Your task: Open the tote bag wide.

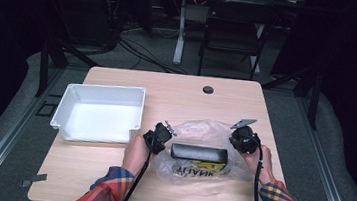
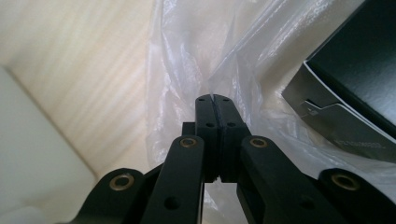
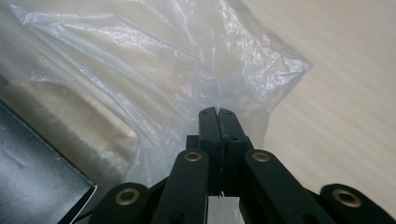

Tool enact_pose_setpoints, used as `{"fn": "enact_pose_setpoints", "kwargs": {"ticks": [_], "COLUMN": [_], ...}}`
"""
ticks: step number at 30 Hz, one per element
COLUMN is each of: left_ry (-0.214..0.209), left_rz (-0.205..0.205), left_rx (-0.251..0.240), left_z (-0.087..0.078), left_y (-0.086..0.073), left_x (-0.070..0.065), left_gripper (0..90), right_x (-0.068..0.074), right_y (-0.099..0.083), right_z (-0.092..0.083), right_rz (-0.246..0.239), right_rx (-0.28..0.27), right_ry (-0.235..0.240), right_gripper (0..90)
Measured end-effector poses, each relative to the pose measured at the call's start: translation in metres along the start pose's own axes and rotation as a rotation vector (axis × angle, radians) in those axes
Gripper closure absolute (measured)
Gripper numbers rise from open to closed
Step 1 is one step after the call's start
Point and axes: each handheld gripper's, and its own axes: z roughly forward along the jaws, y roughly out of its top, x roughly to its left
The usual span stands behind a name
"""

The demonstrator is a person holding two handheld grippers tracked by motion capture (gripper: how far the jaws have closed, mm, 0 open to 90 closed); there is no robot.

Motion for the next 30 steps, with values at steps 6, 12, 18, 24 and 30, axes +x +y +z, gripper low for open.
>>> {"fn": "enact_pose_setpoints", "kwargs": {"ticks": [6,12,18,24,30], "left_ry": [0.055,0.060,-0.003,-0.042,-0.111], "left_rz": [0.017,0.035,-0.005,-0.041,-0.055], "left_rx": [0.033,0.052,-0.005,-0.097,-0.176], "left_z": [-0.001,0.001,-0.021,-0.042,-0.057], "left_y": [-0.002,-0.005,-0.007,-0.007,-0.009], "left_x": [-0.001,-0.003,0.009,0.019,0.032], "left_gripper": [90.0,78.8,53.9,37.9,27.4], "right_x": [0.002,0.005,-0.002,-0.011,-0.018], "right_y": [0.008,0.010,0.011,0.013,0.011], "right_z": [0.009,0.019,0.004,-0.020,-0.041], "right_rz": [-0.017,-0.057,-0.034,0.007,0.034], "right_rx": [-0.026,0.013,-0.015,-0.062,-0.080], "right_ry": [-0.010,0.028,0.092,0.133,0.179], "right_gripper": [90.0,79.9,60.9,42.5,28.3]}}
